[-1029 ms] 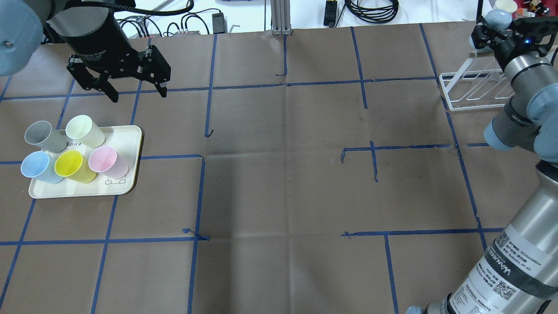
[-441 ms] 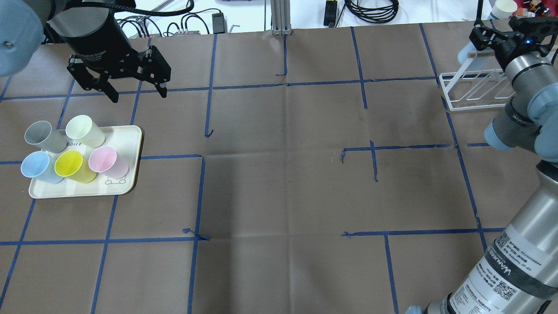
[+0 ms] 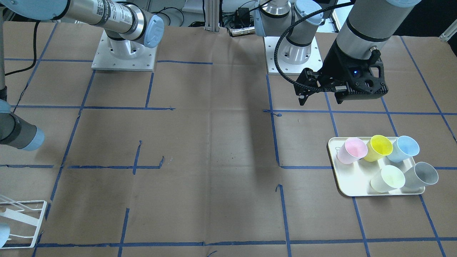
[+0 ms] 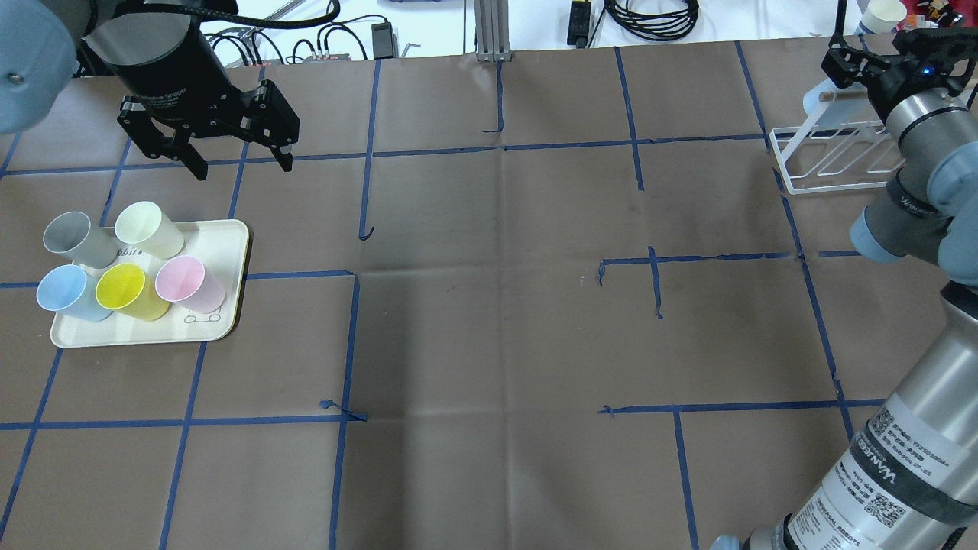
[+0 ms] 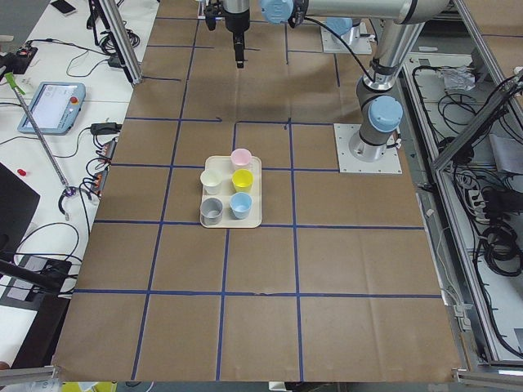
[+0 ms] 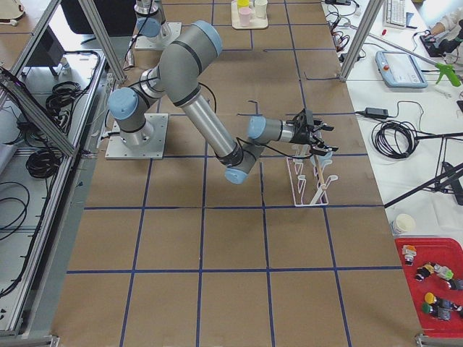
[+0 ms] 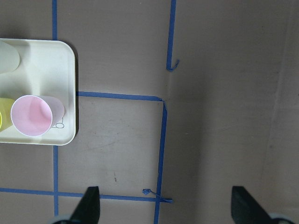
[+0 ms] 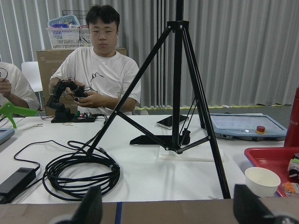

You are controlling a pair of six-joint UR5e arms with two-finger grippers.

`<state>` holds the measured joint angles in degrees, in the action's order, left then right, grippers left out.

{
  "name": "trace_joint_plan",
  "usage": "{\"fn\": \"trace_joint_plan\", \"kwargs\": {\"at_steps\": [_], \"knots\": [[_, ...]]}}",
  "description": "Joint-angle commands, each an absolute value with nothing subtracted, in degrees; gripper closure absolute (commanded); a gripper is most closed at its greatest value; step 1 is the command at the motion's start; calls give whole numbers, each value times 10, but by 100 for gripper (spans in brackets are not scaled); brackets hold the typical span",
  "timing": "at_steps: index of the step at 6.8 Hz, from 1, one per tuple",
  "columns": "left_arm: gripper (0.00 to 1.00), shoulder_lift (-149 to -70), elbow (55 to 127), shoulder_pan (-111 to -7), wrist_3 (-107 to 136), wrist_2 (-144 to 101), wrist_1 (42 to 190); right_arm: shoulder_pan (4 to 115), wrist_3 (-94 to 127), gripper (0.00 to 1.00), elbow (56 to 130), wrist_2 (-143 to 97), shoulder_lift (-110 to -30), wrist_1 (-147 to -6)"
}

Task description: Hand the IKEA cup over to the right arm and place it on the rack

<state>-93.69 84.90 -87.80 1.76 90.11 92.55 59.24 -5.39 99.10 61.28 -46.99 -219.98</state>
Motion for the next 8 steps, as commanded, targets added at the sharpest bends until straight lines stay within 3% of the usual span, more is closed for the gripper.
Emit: {"fn": "trace_joint_plan", "kwargs": {"at_steps": [1,4,8], "knots": [[0,-937,849,-878,18,903,925,592,-55,0,984,615,-495,-2160],[0,-937,849,-877,16,904,925,597,-66,0,985,617,-567,-2071],[0,-936,849,-847,-66,905,925,634,-97,0,987,624,-680,-1823]]}}
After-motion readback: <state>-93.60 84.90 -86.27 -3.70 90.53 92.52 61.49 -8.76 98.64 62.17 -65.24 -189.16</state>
